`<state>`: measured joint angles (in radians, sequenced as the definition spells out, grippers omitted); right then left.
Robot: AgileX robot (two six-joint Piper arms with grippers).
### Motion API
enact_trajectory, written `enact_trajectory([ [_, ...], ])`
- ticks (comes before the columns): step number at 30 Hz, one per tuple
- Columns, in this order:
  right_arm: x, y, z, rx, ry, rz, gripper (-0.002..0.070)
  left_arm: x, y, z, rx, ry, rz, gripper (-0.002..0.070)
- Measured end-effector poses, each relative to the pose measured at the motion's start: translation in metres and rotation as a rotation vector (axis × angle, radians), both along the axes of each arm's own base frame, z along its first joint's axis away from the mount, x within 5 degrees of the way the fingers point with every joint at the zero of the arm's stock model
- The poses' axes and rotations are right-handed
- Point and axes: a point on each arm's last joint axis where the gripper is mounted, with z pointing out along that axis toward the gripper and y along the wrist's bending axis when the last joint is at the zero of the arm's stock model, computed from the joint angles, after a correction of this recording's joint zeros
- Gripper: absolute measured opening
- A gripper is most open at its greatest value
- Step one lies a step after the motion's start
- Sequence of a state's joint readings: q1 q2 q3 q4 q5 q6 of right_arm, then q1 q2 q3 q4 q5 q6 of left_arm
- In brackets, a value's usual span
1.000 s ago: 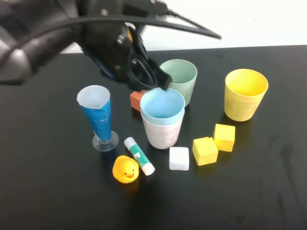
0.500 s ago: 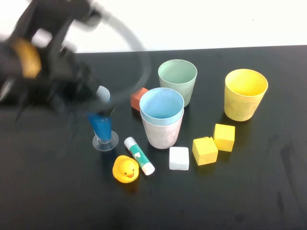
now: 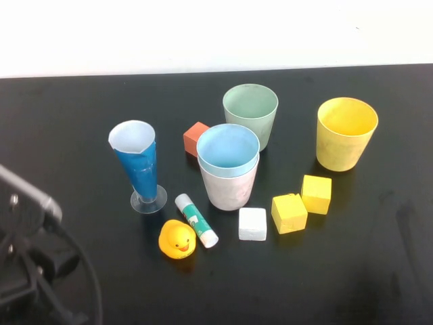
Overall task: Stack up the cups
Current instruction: Pick up the yellow cup
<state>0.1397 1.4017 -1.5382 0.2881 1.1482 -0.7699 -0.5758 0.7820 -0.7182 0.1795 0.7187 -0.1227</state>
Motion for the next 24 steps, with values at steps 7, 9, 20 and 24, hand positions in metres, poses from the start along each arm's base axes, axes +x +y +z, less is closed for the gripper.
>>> enact_trajectory([
  [7,0.070,0.046,-0.016,-0.121,0.085,-0.004,0.0078,-0.004,0.004,-0.008,0.017,-0.008,-0.001,0.0001],
  [9,0.091,0.053,-0.028,-0.107,0.115,-0.033,0.0179,-0.004,0.004,-0.008,0.019,-0.009,-0.001,0.0001],
  [20,0.145,0.068,-0.099,-0.120,0.276,-0.107,0.0448,-0.004,0.004,-0.008,0.017,-0.008,0.001,0.0001],
  [24,0.150,0.070,-0.112,-0.138,0.298,-0.089,0.0321,-0.004,0.004,-0.008,0.013,-0.006,0.005,0.0001],
])
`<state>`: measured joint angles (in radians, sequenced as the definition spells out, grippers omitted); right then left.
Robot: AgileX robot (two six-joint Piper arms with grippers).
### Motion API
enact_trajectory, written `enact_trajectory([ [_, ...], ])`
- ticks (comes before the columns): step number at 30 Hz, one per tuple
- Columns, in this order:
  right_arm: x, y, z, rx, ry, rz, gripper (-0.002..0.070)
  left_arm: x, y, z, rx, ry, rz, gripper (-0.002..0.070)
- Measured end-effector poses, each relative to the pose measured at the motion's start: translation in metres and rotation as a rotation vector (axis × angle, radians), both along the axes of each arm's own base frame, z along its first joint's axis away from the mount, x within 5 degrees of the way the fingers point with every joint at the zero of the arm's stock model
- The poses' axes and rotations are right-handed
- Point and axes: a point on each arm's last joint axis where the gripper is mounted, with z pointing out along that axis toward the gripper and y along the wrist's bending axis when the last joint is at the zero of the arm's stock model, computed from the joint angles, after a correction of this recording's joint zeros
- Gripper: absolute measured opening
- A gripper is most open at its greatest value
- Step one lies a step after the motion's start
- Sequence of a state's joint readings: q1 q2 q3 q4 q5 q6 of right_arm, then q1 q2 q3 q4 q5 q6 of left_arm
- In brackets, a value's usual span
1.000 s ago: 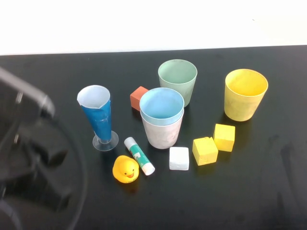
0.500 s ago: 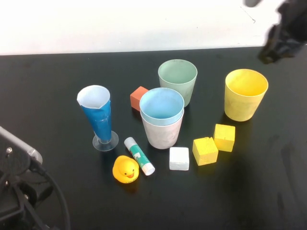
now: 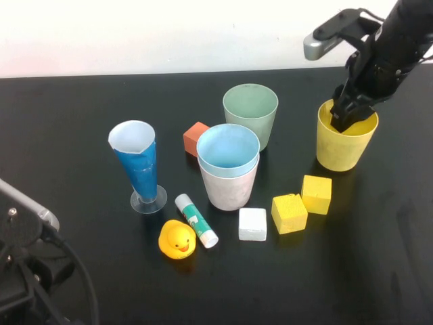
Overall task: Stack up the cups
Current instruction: Pick up the yellow cup, then place the yellow cup on the green cup
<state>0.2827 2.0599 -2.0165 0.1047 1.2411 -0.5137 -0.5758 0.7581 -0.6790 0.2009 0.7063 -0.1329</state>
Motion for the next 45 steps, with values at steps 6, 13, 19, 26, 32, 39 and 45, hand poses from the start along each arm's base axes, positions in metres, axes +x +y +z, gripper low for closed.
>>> enact_trajectory([
  [6,0.000,0.000,0.018,0.014,-0.056,0.006,0.0041,0.000,0.000,0.000,-0.001,0.001,0.001,0.0001],
  [13,-0.030,-0.007,0.104,0.091,-0.280,0.008,0.0032,0.000,0.000,0.000,-0.001,0.001,0.001,0.0001],
  [19,-0.060,0.005,0.154,0.308,-0.375,0.142,0.0032,0.001,-0.001,0.001,-0.008,-0.010,-0.001,0.0001],
  [26,-0.046,0.036,0.125,0.338,-0.293,0.236,0.0032,0.001,-0.001,0.002,-0.016,-0.018,-0.001,0.0001],
  [32,-0.022,0.055,0.078,0.303,-0.189,0.248,0.0032,0.000,-0.002,0.001,-0.034,-0.007,0.002,0.0001],
  [39,-0.008,0.061,0.064,0.325,-0.205,0.215,0.0032,0.000,-0.002,0.001,-0.043,-0.001,0.002,0.0000],
  [45,-0.004,0.062,0.056,0.323,-0.194,0.210,0.0032,0.000,-0.003,0.001,-0.048,0.004,0.004,0.0000],
])
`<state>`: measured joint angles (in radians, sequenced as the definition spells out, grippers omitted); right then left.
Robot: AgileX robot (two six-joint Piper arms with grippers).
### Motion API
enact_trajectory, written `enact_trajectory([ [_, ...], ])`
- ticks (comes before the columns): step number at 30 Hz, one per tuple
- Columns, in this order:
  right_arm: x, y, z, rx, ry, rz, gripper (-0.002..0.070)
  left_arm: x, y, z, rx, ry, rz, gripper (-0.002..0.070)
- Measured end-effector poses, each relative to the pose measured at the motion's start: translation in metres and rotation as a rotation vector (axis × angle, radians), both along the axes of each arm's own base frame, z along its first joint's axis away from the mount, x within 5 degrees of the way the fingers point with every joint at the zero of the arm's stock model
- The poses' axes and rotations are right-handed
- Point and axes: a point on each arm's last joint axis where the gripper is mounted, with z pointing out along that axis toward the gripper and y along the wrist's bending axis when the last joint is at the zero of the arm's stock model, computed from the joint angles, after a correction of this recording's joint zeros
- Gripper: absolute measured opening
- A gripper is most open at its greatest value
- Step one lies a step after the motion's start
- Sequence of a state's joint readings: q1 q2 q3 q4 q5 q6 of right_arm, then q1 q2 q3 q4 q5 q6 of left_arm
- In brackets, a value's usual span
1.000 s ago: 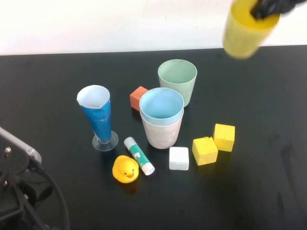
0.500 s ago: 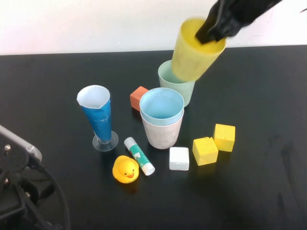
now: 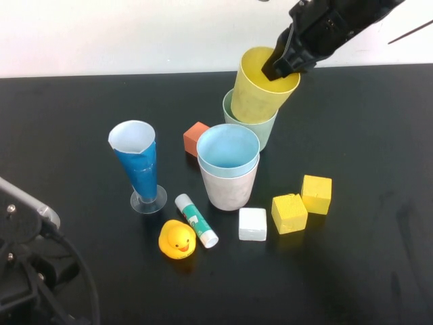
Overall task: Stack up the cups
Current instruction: Place the yellow cup on the green cup, then pick up the green cup
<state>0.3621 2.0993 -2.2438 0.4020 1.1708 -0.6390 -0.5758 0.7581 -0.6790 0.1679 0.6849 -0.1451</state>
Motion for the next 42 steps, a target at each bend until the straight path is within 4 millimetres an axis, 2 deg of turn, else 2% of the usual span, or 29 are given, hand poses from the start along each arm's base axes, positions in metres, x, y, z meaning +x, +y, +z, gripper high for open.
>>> enact_trajectory([
  [9,0.004,0.000,0.000,0.003,-0.028,-0.018,0.0049,0.000,0.000,0.000,0.000,0.002,0.001,0.0000],
  [12,0.007,0.001,-0.008,-0.008,-0.010,-0.017,0.0118,0.000,0.000,0.000,0.000,0.002,0.001,0.0000],
  [17,0.014,0.002,-0.026,-0.036,0.029,-0.026,0.0293,0.000,0.000,0.000,0.000,0.002,0.001,0.0000],
  [20,0.017,0.003,-0.030,-0.042,0.031,-0.030,0.0340,0.000,0.000,0.000,0.000,0.002,0.001,0.0000],
  [25,0.022,0.004,-0.042,-0.052,0.046,-0.034,0.0356,0.000,0.000,0.000,0.000,0.002,0.001,0.0000],
  [30,0.028,0.006,-0.062,-0.071,0.092,-0.031,0.0326,0.000,0.000,0.000,0.000,0.002,0.001,0.0000],
  [33,0.029,0.007,-0.066,-0.074,0.101,-0.033,0.0223,0.000,0.000,0.000,0.000,0.002,0.001,0.0000],
  [35,0.029,0.007,-0.066,-0.073,0.107,-0.033,0.0117,0.000,0.000,0.000,0.000,0.002,0.001,0.0000],
  [37,0.029,0.007,-0.066,-0.065,0.115,-0.041,0.0070,0.000,0.000,0.000,0.001,0.004,0.002,0.0000],
  [42,0.026,0.006,-0.058,-0.067,0.103,-0.047,0.0069,-0.001,0.001,-0.002,0.009,0.021,0.005,0.0000],
])
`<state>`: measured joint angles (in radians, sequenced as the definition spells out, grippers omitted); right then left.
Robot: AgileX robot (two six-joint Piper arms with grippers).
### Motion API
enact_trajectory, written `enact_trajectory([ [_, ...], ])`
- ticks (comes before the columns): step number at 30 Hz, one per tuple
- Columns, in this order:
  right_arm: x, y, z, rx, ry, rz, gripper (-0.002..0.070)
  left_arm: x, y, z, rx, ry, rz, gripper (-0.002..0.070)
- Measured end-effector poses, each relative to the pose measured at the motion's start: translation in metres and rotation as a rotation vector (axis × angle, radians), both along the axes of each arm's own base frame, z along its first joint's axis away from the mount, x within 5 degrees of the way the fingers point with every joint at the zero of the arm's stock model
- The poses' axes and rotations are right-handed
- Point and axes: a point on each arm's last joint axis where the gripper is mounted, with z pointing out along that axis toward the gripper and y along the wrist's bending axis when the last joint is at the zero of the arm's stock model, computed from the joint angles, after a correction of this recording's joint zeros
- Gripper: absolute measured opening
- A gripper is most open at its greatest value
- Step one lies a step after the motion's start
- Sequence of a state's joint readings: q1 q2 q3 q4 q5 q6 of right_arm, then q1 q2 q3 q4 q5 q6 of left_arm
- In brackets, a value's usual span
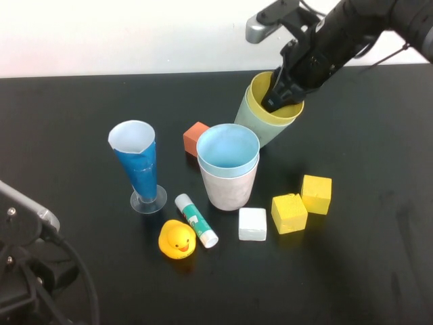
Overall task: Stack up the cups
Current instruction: Pick up the green cup, then place the green cup on the blue cup
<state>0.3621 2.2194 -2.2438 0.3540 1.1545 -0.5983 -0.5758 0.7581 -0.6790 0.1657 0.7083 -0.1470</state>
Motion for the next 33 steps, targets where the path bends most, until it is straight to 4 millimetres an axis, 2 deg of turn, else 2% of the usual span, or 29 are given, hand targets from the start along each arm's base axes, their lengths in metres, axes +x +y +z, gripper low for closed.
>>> enact_trajectory([
  [3,-0.007,-0.003,0.018,-0.001,-0.038,0.001,0.0069,0.000,0.000,0.000,-0.001,0.003,0.000,0.0000],
  [12,-0.052,-0.022,0.114,0.016,-0.212,0.017,0.0067,0.000,0.000,0.000,-0.003,0.004,0.000,-0.0001],
  [14,-0.066,-0.020,0.131,0.044,-0.246,0.034,0.0067,0.000,0.000,0.000,-0.005,0.005,0.000,-0.0001],
  [17,-0.086,-0.006,0.147,0.070,-0.279,0.084,0.0067,0.000,0.000,0.000,-0.006,0.006,0.000,-0.0001],
  [20,-0.101,0.017,0.146,0.062,-0.279,0.148,0.0067,0.000,0.000,0.000,-0.008,0.007,0.000,-0.0001],
  [24,-0.113,0.043,0.123,-0.013,-0.228,0.209,0.0066,-0.001,-0.001,0.000,-0.010,0.008,0.000,-0.0001],
  [28,-0.112,0.048,0.100,-0.090,-0.173,0.191,0.0065,-0.001,-0.001,0.000,-0.011,0.009,0.000,-0.0001],
  [33,-0.108,0.048,0.091,-0.118,-0.152,0.179,0.0064,0.000,-0.001,0.000,-0.012,0.008,0.000,-0.0001],
])
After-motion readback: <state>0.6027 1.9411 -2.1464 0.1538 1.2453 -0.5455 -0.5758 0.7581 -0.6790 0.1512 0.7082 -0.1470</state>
